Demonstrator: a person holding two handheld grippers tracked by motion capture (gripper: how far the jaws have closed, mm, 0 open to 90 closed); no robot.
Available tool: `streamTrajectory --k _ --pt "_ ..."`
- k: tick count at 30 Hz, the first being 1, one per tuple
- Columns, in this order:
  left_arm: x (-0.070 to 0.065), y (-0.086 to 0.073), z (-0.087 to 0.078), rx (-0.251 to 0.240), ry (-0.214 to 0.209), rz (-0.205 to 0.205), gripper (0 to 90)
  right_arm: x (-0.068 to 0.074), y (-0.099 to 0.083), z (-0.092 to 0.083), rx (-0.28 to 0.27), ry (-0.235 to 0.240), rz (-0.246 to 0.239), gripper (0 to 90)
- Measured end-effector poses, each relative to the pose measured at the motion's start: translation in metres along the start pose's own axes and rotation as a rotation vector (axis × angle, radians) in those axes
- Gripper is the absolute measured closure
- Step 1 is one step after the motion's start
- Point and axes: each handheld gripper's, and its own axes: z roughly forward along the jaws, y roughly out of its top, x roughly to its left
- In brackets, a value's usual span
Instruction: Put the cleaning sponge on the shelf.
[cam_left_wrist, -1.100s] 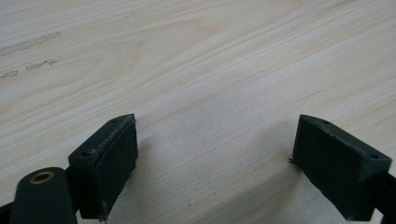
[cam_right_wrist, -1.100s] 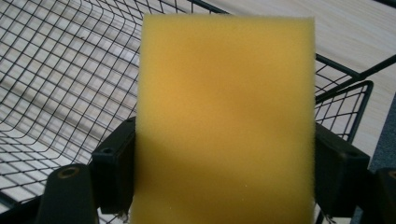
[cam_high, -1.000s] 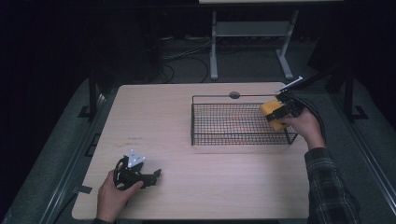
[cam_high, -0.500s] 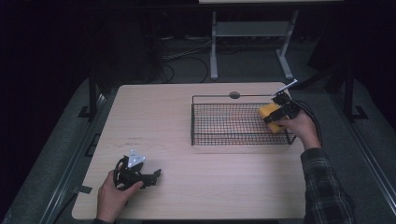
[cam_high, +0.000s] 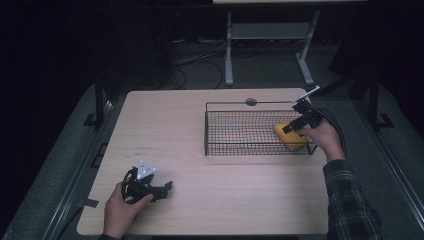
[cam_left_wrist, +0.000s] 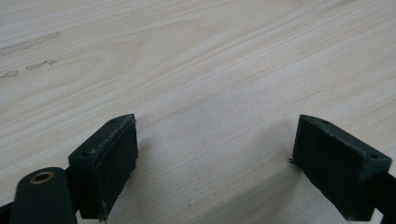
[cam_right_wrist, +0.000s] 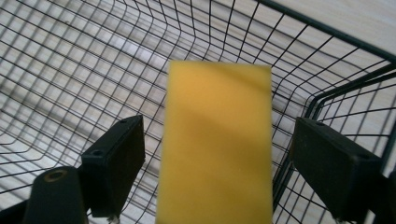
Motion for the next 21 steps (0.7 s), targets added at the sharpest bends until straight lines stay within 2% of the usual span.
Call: streamTrajectory --k 6,11,14,21 --pt "0.0 0.0 0.0 0.0 0.0 0.0 13.2 0.005 -0.006 -0.016 -0.034 0.013 -0.01 17.0" --pt "0.0 0.0 0.0 0.0 0.0 0.0 13.2 0.011 -0.019 -0.035 -0.078 0.017 -0.032 17.0" --pt "0.0 0.0 0.0 0.0 0.0 0.0 13.2 0.013 -0.024 -0.041 -0.094 0.026 -0.037 16.9" --pt "0.0 0.0 0.0 0.0 0.0 0.0 13.1 0.023 -0.057 -0.062 -0.16 0.039 -0.062 16.5"
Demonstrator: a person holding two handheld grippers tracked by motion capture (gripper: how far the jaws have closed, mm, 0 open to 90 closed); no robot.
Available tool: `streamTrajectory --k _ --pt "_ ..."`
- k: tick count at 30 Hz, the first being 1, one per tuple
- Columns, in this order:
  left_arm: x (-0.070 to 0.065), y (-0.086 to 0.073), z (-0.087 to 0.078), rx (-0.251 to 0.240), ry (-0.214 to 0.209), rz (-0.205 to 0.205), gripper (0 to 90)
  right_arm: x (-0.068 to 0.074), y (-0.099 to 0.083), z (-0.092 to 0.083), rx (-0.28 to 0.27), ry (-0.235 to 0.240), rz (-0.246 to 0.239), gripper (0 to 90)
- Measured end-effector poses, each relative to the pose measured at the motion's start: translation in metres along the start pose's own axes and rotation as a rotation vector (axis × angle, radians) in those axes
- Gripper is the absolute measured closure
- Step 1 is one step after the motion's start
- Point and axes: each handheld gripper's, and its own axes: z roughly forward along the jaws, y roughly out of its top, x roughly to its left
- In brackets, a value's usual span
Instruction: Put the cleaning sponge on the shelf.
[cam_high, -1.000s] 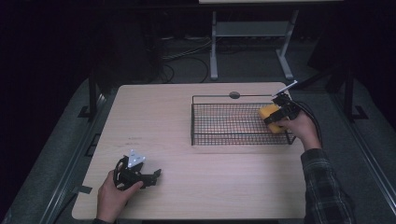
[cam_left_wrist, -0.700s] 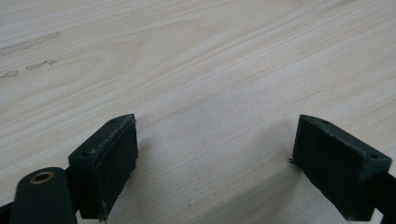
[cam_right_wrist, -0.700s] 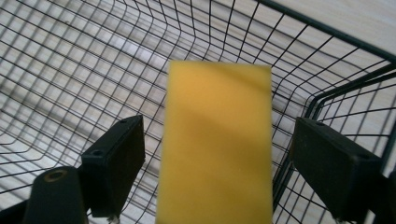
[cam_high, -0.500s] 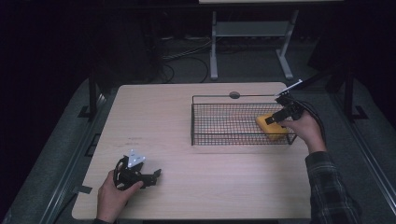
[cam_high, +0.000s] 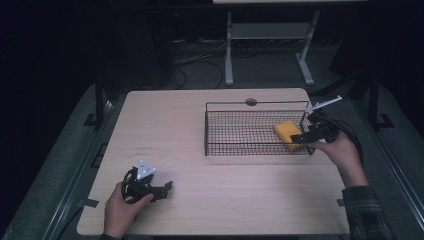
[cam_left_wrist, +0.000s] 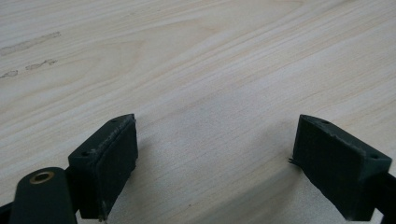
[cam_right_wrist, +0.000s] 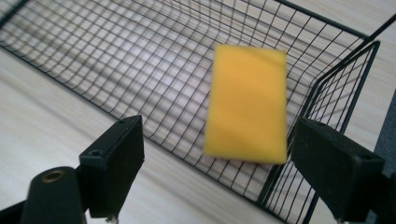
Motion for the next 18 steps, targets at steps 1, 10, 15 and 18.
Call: streamTrajectory --k 1,10,15,18 --pt "0.0 0.0 0.0 0.0 0.0 0.0 13.2 0.002 -0.004 -0.003 -0.004 -0.002 -0.004 16.5" --pt "0.0 0.0 0.0 0.0 0.0 0.0 13.2 0.017 -0.035 -0.017 -0.038 0.005 -0.033 15.8" --pt "0.0 0.0 0.0 0.0 0.0 0.0 13.2 0.026 -0.06 -0.019 -0.055 0.022 -0.034 15.7" --pt "0.0 0.0 0.0 -0.003 0.0 0.0 13.2 0.033 -0.078 -0.017 -0.064 0.027 -0.043 15.7"
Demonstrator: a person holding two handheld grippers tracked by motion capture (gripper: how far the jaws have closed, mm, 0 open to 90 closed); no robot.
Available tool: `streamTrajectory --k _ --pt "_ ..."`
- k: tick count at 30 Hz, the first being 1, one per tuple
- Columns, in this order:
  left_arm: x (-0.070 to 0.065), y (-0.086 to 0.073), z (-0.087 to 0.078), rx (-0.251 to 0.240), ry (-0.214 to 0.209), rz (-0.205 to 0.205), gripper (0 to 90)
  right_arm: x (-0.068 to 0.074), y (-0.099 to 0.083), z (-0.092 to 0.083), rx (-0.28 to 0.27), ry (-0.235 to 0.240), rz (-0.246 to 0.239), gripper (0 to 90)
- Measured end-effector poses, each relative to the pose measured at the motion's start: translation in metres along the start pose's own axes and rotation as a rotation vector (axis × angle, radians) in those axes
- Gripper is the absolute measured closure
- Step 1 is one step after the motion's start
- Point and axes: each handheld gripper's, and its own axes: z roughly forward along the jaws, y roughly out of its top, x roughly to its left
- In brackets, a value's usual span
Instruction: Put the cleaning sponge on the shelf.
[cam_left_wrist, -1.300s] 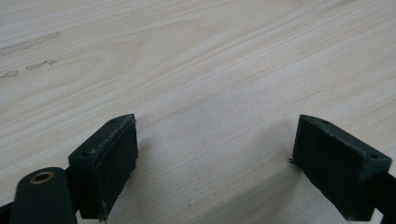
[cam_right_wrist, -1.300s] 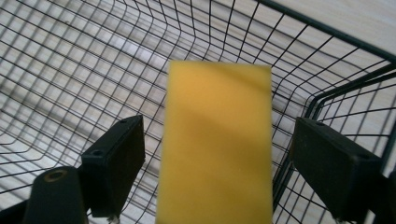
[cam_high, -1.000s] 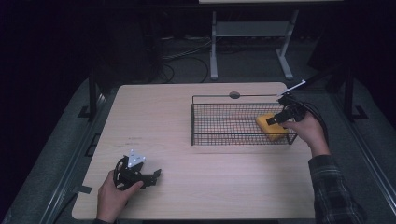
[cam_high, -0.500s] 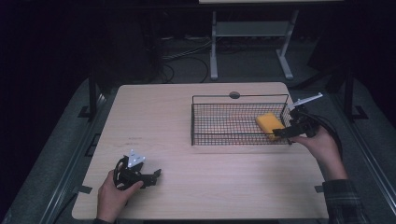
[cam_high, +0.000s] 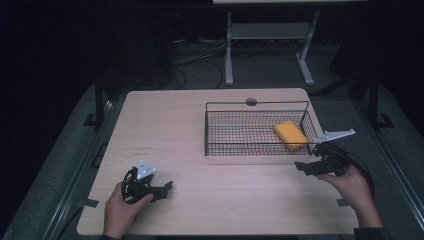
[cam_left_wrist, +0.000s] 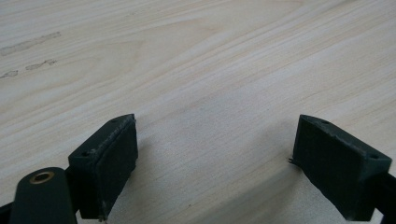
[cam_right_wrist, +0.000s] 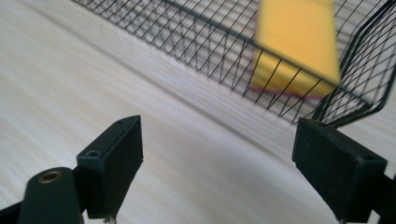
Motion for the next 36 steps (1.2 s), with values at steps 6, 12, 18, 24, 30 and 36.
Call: streamTrajectory --k 6,12,18,24,30,36 --pt "0.0 0.0 0.0 0.0 0.0 0.0 13.2 0.008 -0.022 0.006 -0.009 0.004 -0.007 14.0" --pt "0.0 0.0 0.0 0.001 0.0 0.002 13.2 0.013 -0.044 0.017 -0.028 -0.004 -0.005 13.4" --pt "0.0 0.0 0.0 0.0 0.001 0.002 13.2 0.016 -0.064 0.036 -0.029 -0.023 -0.004 9.8" --pt "0.0 0.0 0.0 0.0 0.002 0.002 13.2 0.014 -0.076 0.044 -0.029 -0.031 0.002 8.4" --pt "0.0 0.0 0.0 0.0 0.002 0.002 13.2 0.013 -0.083 0.048 -0.101 -0.02 -0.009 4.3" --pt "0.0 0.0 0.0 0.001 0.002 0.002 13.2 0.013 -0.086 0.048 -0.12 -0.016 -0.009 3.3"
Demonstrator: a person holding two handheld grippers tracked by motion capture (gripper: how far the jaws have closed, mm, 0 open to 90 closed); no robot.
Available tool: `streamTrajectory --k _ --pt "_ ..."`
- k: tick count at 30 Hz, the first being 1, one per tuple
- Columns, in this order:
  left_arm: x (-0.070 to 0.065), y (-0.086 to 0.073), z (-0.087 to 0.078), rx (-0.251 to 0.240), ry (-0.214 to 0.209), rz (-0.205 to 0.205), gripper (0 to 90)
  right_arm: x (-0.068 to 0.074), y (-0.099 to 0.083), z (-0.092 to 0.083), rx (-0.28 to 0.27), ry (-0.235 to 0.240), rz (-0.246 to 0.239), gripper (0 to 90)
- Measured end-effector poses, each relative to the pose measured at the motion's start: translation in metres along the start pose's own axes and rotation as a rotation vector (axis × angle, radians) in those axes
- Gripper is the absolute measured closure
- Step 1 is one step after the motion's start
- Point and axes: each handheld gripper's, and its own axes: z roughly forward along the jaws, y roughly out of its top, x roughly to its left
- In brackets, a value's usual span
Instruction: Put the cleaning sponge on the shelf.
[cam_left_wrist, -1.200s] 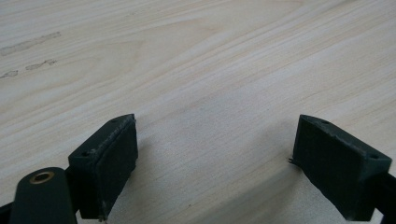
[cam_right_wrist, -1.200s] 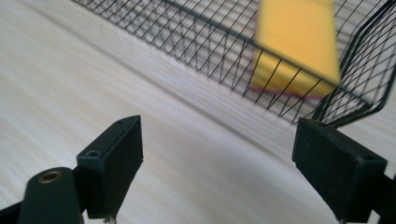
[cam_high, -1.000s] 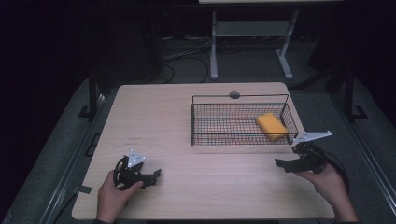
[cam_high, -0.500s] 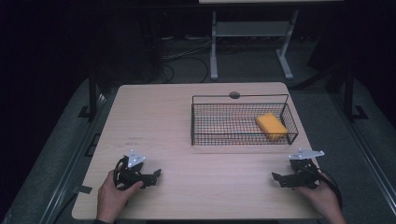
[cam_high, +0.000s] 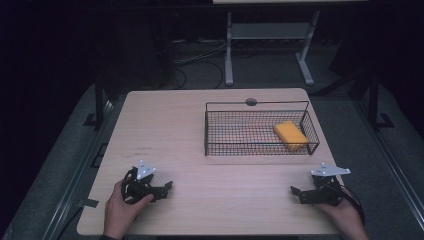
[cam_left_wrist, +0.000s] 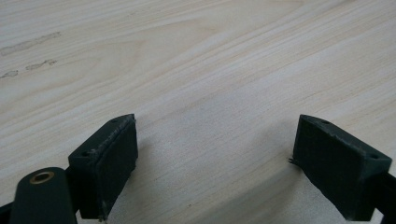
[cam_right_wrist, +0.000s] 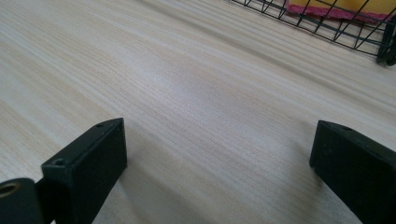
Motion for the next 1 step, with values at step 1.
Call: streamTrajectory --k 1 --pt "0.0 0.0 0.0 0.0 0.0 0.0 13.1 0.0 0.0 0.0 0.0 0.0 0.0 3.3"
